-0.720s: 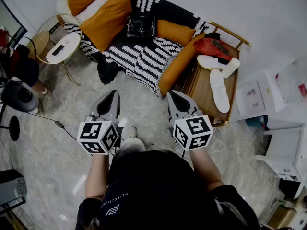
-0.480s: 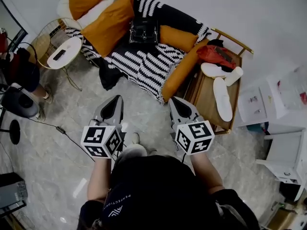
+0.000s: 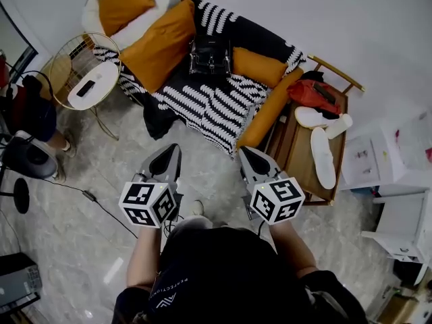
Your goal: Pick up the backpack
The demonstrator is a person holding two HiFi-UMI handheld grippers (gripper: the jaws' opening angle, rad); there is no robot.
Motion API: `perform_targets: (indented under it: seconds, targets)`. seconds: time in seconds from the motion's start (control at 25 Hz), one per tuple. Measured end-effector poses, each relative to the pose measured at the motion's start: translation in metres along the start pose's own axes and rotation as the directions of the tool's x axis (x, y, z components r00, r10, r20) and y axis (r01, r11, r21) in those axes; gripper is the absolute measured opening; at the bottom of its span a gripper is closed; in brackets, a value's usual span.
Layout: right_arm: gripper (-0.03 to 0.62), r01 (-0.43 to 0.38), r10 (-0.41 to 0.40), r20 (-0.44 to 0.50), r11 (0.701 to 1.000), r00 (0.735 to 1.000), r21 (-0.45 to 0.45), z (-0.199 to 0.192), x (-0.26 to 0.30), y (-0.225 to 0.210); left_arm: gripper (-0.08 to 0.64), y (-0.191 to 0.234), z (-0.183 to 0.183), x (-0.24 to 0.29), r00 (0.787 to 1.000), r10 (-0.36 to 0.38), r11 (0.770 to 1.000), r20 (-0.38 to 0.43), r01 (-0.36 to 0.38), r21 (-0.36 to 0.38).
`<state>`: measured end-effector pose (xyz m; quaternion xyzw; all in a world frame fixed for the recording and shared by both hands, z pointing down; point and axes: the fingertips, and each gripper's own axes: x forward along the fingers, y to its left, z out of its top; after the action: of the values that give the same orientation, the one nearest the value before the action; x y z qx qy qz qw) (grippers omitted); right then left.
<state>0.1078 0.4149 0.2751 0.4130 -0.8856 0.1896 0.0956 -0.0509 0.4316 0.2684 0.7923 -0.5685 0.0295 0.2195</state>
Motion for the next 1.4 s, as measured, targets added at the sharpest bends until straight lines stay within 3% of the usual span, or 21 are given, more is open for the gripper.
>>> perform_targets:
  seconds: [0.24,0.56,0.92,1.2,1.4]
  targets:
    - [-0.006,0.025,-0.025,-0.037,1.000,0.999,0.017,-0.004,0.034,0.007,0.007,0.031,0.011,0.004,1.000,0.004,0.997,-0.015,-0.003,0.081]
    - [-0.005,0.070,-0.067,-0.078,0.997,0.995,0.034,-0.011,0.067,0.013,0.007,0.075,0.008,0.007,0.999,0.007,0.997,-0.047,-0.003,0.078]
    - [-0.005,0.119,-0.117,-0.091,0.993,0.989,0.013,0.000,0.118,-0.036,0.008,0.099,0.014,0.058,0.999,0.019,0.998,-0.039,-0.017,0.058]
    - [-0.005,0.064,-0.069,-0.114,0.997,0.991,-0.049,0.026,0.180,-0.079,0.006,0.127,0.042,0.121,0.995,0.098,0.993,0.020,-0.099,0.065]
    - [-0.005,0.018,-0.024,-0.130,0.999,0.991,-0.043,0.038,0.216,-0.098,0.008,0.134,0.052,0.166,0.995,0.098,0.992,-0.007,-0.097,0.080]
